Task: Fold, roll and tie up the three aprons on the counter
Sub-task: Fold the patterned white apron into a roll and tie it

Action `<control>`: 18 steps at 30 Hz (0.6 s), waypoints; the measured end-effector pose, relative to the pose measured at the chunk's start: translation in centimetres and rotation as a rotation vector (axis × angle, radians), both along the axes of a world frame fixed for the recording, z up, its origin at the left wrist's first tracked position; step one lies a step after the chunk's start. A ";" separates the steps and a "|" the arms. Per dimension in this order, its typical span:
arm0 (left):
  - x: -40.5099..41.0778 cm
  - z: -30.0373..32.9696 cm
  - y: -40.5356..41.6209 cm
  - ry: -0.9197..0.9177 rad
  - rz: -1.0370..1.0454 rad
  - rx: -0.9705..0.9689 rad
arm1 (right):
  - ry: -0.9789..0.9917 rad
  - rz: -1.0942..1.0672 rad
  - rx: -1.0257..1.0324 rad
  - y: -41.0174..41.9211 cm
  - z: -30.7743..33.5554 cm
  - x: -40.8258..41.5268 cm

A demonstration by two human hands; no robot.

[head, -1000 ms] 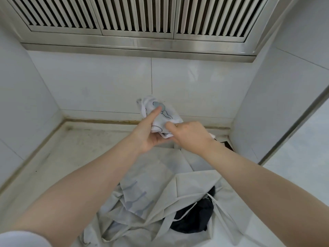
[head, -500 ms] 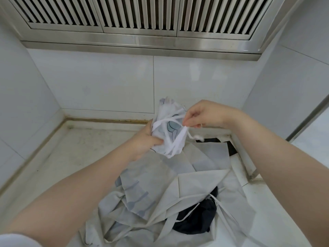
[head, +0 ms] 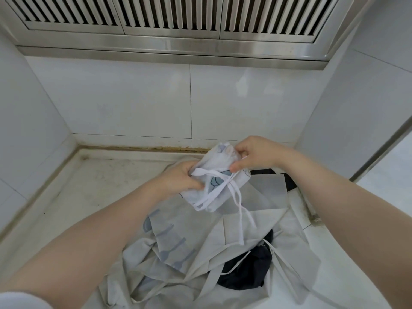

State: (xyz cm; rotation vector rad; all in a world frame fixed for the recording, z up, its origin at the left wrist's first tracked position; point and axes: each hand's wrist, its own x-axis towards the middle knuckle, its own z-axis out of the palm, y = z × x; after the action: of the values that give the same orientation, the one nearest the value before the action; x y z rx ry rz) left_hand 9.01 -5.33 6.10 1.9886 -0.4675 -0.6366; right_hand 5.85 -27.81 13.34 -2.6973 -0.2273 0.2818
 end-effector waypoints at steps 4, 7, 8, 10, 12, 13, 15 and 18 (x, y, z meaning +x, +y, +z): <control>-1.2 0.8 -1.0 -0.392 0.032 0.017 | -0.032 -0.067 0.129 0.0 -0.7 0.1; -1.5 0.9 -1.9 -0.657 0.072 -0.018 | -0.006 -0.119 0.255 0.1 -0.9 0.0; -1.6 0.9 -1.9 -0.723 0.097 -0.010 | 0.001 -0.128 0.289 0.1 -1.0 0.0; -1.4 0.8 -1.5 -0.815 0.126 -0.035 | 0.034 -0.130 0.323 0.0 -1.1 -0.1; -1.5 0.9 -1.6 -0.795 0.176 -0.063 | 0.093 -0.080 0.307 -0.3 -1.2 -0.5; -1.3 1.0 -1.7 -0.638 0.258 -0.120 | 0.122 -0.059 0.291 -0.5 -1.5 -0.6; -0.2 1.8 -2.2 0.010 0.590 -0.392 | 0.149 -0.046 0.270 -0.7 -2.2 -0.8; 1.6 2.1 -1.4 0.664 0.886 -0.632 | 0.148 -0.065 0.306 -0.8 -3.0 -1.0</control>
State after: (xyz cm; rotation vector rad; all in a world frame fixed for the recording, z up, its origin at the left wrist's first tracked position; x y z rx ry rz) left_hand 10.57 -6.74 8.18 1.1002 0.5483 -0.4452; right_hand 4.88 -28.65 10.31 -2.3644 -0.1262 0.3913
